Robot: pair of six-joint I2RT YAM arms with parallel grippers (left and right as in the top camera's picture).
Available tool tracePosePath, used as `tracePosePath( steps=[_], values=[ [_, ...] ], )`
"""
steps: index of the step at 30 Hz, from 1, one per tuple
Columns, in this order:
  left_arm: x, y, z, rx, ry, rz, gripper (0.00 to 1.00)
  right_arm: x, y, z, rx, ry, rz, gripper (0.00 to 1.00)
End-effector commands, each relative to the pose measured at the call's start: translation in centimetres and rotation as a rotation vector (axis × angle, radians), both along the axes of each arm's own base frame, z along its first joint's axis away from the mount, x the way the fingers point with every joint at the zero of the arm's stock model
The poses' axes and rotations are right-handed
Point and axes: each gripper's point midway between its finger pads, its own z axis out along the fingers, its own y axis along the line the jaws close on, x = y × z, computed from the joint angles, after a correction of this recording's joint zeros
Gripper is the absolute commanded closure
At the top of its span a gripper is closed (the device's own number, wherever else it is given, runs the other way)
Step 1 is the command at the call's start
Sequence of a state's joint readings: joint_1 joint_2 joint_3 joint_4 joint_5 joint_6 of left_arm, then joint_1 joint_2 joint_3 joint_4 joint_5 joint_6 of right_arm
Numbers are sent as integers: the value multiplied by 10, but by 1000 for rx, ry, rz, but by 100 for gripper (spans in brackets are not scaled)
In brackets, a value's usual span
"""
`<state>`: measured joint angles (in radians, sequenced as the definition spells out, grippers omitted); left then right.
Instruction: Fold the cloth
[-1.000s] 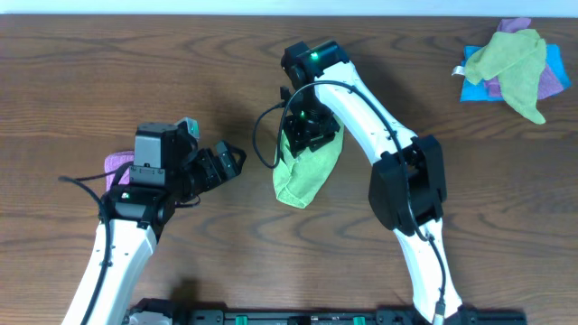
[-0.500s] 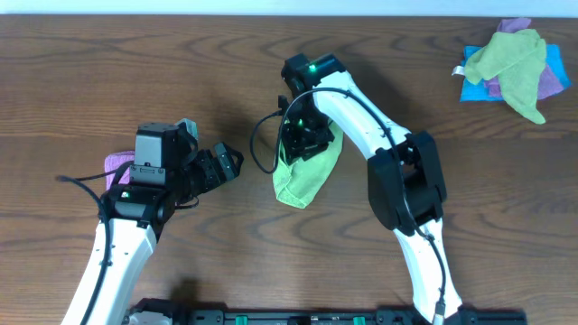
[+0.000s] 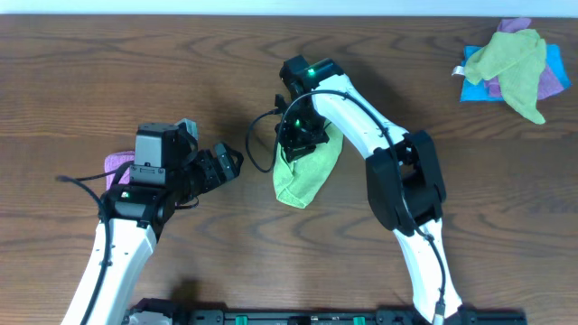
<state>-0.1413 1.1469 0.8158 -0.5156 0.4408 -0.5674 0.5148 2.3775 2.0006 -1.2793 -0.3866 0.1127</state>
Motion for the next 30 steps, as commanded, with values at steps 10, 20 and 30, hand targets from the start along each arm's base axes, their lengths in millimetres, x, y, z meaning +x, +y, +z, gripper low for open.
tracePosePath(
  steps=[10,20,30],
  values=[
    [4,-1,6,12,-23,-17,5,8,-23,48,-48,-107,-29,99],
    [1,-9,9,-29,-20,-48,4,6,-90,96,-205,-154,-144,99],
    [0,-12,6,-66,22,-13,5,-13,-139,111,-428,-118,-266,99]
  ],
)
